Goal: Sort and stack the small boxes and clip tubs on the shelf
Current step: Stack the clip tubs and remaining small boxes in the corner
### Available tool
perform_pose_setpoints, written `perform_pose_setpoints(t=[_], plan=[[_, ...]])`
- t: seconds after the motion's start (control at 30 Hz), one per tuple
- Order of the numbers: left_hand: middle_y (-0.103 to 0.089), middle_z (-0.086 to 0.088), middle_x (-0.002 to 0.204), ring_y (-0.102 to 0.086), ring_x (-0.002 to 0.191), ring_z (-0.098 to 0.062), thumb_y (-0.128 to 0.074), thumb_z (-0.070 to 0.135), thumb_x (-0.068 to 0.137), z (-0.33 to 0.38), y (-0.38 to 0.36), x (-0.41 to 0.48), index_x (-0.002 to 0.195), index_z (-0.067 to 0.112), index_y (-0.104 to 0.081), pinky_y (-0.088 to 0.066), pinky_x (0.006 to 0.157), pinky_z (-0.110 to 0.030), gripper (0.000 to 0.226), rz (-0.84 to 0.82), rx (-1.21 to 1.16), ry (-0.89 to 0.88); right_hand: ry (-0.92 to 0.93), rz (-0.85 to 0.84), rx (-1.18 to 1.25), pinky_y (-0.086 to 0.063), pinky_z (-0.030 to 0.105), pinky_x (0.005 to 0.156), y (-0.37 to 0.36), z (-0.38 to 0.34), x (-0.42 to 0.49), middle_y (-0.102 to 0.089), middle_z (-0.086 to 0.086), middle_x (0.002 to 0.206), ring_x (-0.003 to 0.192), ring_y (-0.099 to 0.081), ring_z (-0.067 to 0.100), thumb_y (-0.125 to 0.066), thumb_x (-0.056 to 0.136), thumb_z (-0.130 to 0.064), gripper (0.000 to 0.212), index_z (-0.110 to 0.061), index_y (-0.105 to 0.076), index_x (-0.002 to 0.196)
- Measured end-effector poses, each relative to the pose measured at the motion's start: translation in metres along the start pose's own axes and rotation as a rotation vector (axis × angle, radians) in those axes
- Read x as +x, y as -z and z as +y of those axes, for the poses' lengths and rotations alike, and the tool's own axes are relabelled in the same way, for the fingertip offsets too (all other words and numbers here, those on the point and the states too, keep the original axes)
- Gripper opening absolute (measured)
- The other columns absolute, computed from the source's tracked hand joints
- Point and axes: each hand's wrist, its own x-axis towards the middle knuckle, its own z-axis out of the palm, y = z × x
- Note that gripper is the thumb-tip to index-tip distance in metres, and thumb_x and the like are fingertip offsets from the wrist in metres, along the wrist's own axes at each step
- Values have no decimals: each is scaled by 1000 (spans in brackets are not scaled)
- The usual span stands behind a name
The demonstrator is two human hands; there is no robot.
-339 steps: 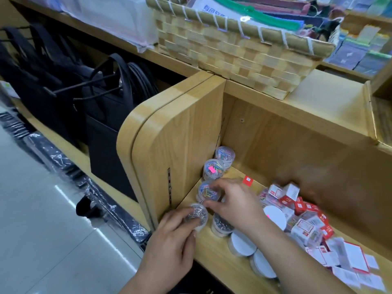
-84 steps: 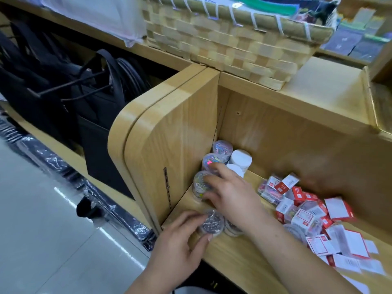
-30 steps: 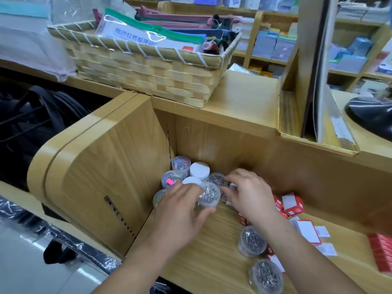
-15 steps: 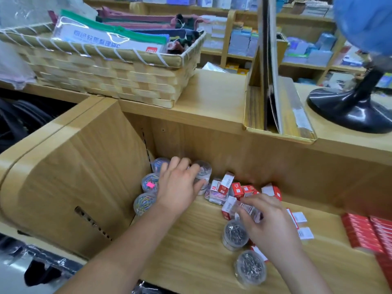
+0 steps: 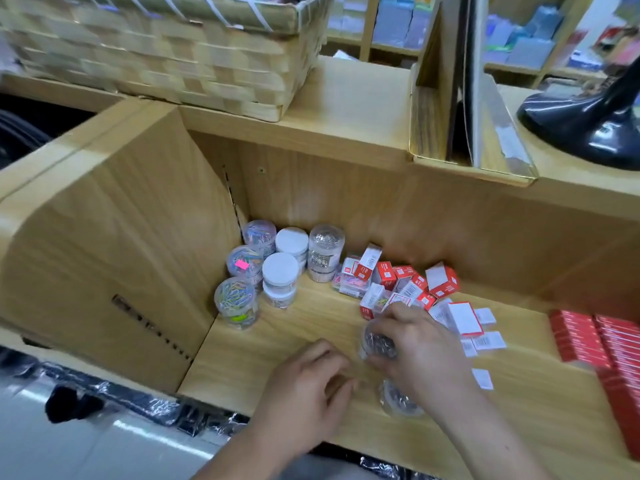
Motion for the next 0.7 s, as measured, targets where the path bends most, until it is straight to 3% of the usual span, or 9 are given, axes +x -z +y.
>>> perform_pose_setpoints(t=[0.17,0.27,0.33,0.57,0.7], plan=[[-58,20,102,-61,93,-4,-80,47,73,6,-19,-14,105,26,-67,-54,78,-29,40,-58,-100,67,202,-75,-50,-55,30,72,11,7,12,-69,-20,107,92,-66,16,-78,61,-51,39,-37,-69,97],[-49,28,96,-58,89,1,-79,62,61,21,-35,-17,110,34,-57,-52,77,-21,61,-31,-34,129,227,-132,-22,-46,24,74,18,11,17,-68,-22,108,98,-63,11,-74,68,-47,38,-38,-67,104],[-54,25,93,-57,88,1,-76,69,56,29,-46,-16,109,36,-51,-47,73,-16,68,-5,20,148,195,-105,32,-41,23,74,25,10,19,-66,-22,109,102,-61,10,-75,70,-47,37,-38,-67,106],[-59,16,90,-60,89,-9,-78,50,63,40,-49,-5,106,32,-56,-51,68,-26,52,50,65,55,95,-25,122,-46,28,88,38,-8,30,-63,-23,114,114,-54,9,-74,75,-52,40,-43,-64,112],[-59,22,95,-60,87,0,-82,44,57,10,-21,-22,109,35,-58,-46,73,-10,59,149,33,193,131,-34,94,-41,25,92,28,-31,48,-61,-20,123,120,-52,10,-73,80,-47,41,-38,-63,119]])
